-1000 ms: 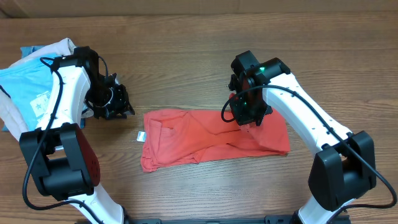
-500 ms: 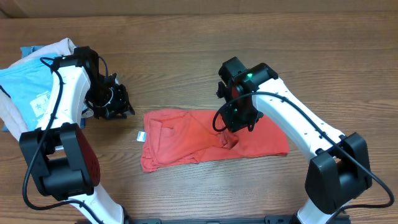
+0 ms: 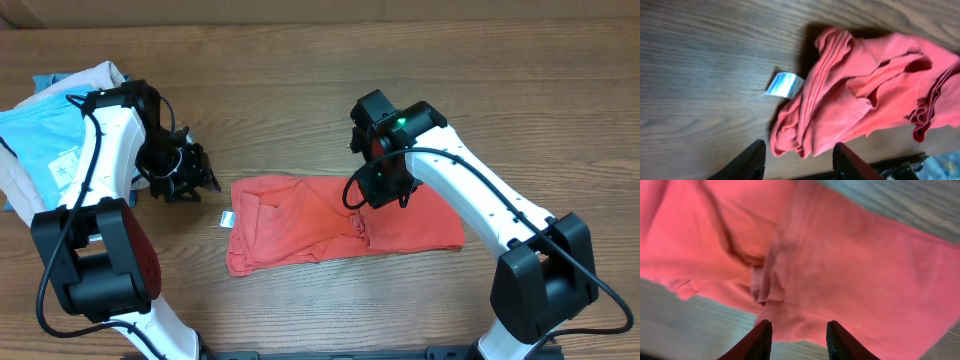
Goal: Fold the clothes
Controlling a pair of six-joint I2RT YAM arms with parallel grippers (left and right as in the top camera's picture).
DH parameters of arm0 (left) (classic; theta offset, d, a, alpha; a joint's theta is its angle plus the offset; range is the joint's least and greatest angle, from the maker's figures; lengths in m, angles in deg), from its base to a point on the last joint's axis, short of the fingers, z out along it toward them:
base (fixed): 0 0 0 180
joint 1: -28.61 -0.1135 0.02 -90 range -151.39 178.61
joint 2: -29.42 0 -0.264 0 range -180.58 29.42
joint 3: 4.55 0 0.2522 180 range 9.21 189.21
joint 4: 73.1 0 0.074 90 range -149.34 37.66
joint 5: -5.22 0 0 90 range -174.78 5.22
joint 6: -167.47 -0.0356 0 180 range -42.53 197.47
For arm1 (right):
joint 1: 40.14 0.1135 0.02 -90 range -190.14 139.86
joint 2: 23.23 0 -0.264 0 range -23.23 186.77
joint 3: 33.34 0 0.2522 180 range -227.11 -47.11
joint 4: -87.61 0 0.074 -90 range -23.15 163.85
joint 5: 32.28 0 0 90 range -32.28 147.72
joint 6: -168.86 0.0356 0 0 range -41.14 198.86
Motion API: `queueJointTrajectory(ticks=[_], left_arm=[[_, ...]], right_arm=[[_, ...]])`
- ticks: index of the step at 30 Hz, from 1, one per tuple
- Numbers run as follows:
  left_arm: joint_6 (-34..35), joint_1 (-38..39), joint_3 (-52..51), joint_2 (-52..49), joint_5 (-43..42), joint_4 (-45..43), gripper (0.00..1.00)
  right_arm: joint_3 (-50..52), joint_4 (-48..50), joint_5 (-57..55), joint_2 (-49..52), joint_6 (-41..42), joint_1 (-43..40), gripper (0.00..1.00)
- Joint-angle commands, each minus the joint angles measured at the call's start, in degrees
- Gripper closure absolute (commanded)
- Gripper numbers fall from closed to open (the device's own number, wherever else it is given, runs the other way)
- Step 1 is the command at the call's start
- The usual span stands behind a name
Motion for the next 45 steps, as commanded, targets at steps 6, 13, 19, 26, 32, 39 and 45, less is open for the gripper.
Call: queueJointTrajectory(ticks=[6, 13, 19, 26, 32, 39, 45], left_arm=[[-7.9, 6.0, -5.7, 1.3, 0.4, -1.9, 0.51], [-7.8, 10.8, -13.9, 1.3, 4.5, -10.0, 0.50], [-6.8, 12.0, -20.5, 1.3, 4.7, -18.4, 0.50], [-6.4, 12.0, -24.0, 1.3, 2.1, -24.5, 0.55], [-6.4, 10.5, -22.7, 1.3, 3.1, -24.7, 0.96], [-6.3, -0.7, -10.8, 1.3, 10.5, -17.6, 0.96], [-6.2, -7.5, 3.3, 1.3, 8.0, -16.7, 0.94]], right_arm=[[-1.5, 0.0, -4.7, -0.3, 8.4, -6.2, 0.60], [-1.5, -0.3, -4.7, -0.3, 8.1, -10.0, 0.59], [-1.5, -0.3, -4.7, -0.3, 8.1, -12.0, 0.60], [-1.5, -0.3, -4.7, -0.3, 8.1, -12.1, 0.60], [-1.5, -0.4, -4.7, -0.3, 8.1, -12.1, 0.59], [-1.9, 0.6, -4.7, -0.3, 8.3, -15.5, 0.60], [-2.3, 0.6, -4.7, -0.3, 8.3, -19.0, 0.60]])
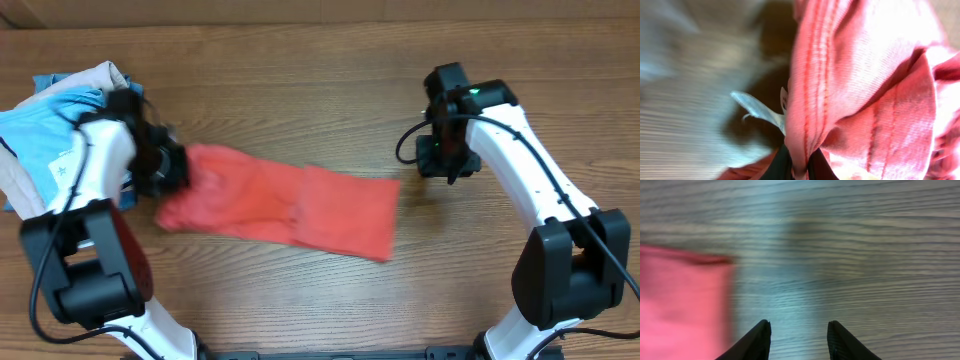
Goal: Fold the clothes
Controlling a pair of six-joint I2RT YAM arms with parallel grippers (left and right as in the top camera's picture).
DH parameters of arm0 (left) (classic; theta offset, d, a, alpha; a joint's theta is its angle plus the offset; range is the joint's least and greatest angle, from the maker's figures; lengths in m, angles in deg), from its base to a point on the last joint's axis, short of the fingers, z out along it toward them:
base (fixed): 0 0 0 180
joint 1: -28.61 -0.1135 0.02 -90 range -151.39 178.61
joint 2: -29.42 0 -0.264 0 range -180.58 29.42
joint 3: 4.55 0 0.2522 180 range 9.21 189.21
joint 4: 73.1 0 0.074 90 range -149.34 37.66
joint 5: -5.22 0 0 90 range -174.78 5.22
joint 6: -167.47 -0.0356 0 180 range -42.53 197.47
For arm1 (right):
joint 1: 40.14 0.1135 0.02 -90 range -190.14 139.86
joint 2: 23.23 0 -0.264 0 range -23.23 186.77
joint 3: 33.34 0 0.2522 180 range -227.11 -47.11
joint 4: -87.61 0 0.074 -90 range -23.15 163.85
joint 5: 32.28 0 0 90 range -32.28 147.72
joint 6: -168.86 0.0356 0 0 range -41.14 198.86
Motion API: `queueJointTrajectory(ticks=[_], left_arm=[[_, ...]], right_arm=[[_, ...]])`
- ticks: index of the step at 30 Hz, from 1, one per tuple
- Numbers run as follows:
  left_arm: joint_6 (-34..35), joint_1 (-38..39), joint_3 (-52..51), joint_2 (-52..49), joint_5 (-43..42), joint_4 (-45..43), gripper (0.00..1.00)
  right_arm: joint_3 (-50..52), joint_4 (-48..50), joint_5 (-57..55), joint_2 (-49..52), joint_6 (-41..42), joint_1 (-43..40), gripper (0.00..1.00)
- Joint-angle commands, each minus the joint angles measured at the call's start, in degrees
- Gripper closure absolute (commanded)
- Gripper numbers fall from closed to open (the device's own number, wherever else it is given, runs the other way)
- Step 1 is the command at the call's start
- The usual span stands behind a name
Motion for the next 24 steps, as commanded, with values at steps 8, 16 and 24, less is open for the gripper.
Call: queueJointTrajectory(ticks=[8, 16, 24], left_arm=[[-0.1, -0.4, 19.3, 0.3, -7.8, 11.5, 0.93], [0.1, 9.5, 19.9, 0.3, -19.1, 17.2, 0.96], [2.9, 19.5, 19.8, 0.3, -12.5, 19.5, 0.95]], right_arm=[[-1.7, 0.2, -0.4, -0.3, 0.4, -2.3, 0.60], [-1.7, -0.2, -0.4, -0.3, 0.2, -2.3, 0.59], [-1.7, -0.3, -0.3, -0.3, 0.2, -2.3, 0.59]])
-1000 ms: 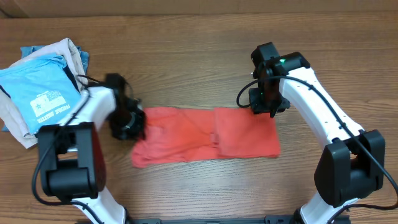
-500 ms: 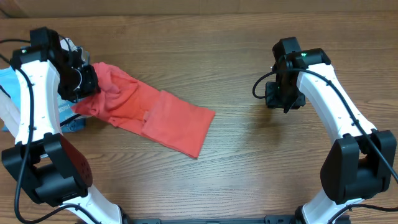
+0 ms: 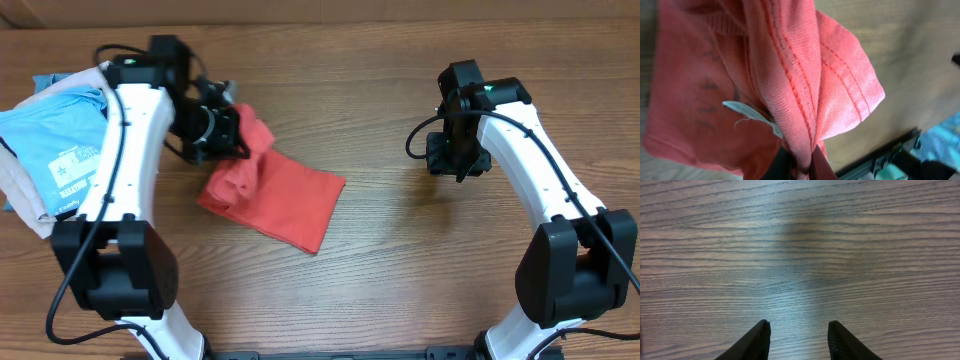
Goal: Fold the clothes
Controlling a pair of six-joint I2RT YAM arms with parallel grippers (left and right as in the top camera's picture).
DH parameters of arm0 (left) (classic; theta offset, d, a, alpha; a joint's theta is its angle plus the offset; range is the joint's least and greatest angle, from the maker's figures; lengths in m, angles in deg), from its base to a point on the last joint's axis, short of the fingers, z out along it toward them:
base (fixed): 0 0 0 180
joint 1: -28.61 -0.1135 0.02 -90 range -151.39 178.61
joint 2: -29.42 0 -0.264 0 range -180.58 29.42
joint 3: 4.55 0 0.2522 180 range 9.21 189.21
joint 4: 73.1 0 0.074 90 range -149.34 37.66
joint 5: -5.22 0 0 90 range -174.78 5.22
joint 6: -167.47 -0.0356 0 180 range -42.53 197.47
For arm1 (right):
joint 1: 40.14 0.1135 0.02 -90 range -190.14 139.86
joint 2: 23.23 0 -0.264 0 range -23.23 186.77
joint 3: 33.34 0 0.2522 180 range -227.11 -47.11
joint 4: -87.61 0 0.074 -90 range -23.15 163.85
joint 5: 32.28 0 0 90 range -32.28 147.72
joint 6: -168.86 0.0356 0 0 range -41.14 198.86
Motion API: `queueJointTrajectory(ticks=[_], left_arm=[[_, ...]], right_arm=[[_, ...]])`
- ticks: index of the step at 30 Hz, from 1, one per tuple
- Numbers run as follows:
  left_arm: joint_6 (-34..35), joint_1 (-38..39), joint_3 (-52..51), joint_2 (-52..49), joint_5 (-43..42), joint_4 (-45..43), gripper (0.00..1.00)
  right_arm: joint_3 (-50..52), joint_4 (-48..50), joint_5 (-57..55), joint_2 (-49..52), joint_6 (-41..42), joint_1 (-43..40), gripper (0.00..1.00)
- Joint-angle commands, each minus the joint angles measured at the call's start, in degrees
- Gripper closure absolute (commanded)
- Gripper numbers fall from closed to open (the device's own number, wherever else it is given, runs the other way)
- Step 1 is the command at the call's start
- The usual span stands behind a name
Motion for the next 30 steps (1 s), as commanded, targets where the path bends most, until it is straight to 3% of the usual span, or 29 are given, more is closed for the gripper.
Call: queueJointTrajectory(ticks=[1, 11, 20, 30], left_arm=[[3.7, 4.3, 1.5, 0.3, 5.4, 1.4, 0.95], [8.3, 14.8, 1.4, 0.2, 11.5, 1.3, 0.94], [13.3, 19.0, -1.7, 0.2, 13.9, -2.3, 0.93], [14.1, 21.7, -6.2, 0.2, 13.9, -3.2, 0.70]], right_arm=[[-1.6, 0.1, -0.2, -0.3, 0.2, -0.1, 0.59], [-1.6, -0.2, -0.2, -0.3, 0.2, -0.1, 0.59], [-1.6, -0.4, -0.1, -0.3, 0.2, -0.1, 0.59], [-1.6, -0.3, -0.2, -0.3, 0.2, -0.1, 0.59]])
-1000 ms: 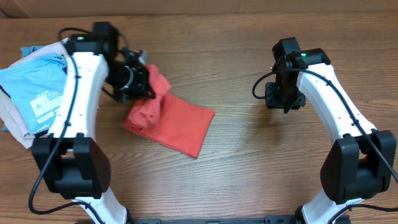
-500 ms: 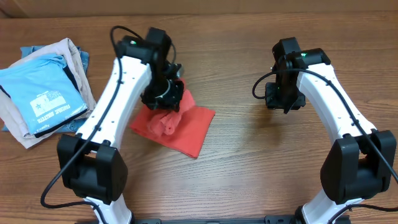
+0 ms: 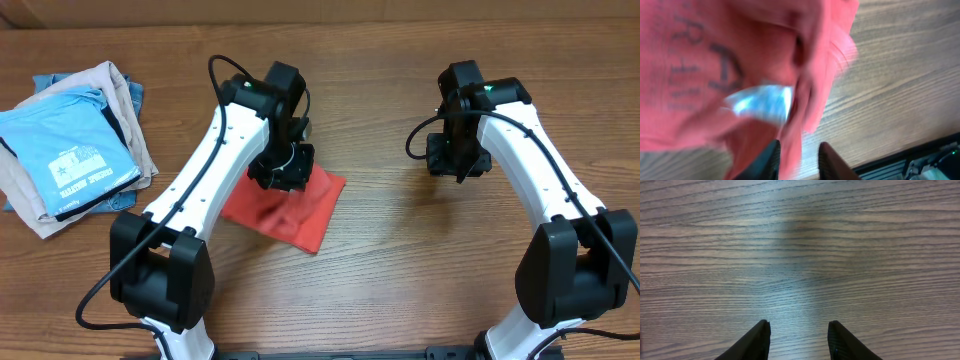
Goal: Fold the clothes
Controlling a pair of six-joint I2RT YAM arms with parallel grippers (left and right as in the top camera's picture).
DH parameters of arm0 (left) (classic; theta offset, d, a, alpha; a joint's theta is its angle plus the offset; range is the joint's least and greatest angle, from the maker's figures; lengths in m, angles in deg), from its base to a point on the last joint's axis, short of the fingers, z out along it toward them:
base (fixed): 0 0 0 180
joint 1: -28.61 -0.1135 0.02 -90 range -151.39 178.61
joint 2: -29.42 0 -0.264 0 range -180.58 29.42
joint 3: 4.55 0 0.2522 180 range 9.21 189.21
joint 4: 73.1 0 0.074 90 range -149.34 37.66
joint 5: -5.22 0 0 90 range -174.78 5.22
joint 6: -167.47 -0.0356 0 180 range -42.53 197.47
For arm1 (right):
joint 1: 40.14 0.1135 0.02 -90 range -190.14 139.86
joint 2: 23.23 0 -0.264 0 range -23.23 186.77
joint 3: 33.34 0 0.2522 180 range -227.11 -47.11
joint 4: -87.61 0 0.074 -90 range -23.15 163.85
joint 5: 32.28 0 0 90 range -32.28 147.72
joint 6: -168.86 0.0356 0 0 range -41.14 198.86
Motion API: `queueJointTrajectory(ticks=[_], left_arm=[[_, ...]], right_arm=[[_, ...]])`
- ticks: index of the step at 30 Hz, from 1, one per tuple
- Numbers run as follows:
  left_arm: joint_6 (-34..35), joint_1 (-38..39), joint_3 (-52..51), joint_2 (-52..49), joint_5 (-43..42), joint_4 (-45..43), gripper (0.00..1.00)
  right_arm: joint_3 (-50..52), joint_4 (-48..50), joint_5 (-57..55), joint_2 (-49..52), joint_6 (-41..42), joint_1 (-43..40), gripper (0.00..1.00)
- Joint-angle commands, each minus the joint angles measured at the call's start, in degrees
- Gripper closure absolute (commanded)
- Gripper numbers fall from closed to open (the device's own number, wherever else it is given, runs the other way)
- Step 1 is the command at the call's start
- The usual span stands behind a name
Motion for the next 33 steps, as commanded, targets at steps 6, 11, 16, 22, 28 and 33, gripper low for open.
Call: queueJointTrajectory(ticks=[6, 11, 16, 22, 28, 33], left_arm=[[0.5, 1.5, -1.1, 0.2, 0.3, 0.5, 0.69], [0.6, 1.3, -1.1, 0.2, 1.8, 0.2, 0.69], [0.2, 1.3, -1.1, 0.2, 7.5, -3.8, 0.66], [-2.1, 0.2, -1.1, 0.2, 13.6, -13.4, 0.59], [-6.2, -5.3, -1.1, 0.1, 12.9, -24.7, 0.59], [-8.8, -10.5, -1.1, -2.4, 12.8, -30.8, 0.59]], right_arm=[[-1.6, 0.1, -0.2, -0.3, 0.2, -0.1, 0.59], [-1.6, 0.1, -0.2, -0.3, 0.2, -0.1, 0.59], [-1.6, 0.1, 3.4, -0.3, -0.2, -0.1, 0.59], [-1.6, 0.0, 20.2, -0.3, -6.0, 1.0, 0.59], [-1.4, 0.0, 27.0, -0.3, -6.0, 5.6, 0.59], [-1.4, 0.2, 27.6, -0.2, -6.0, 11.7, 0.59]])
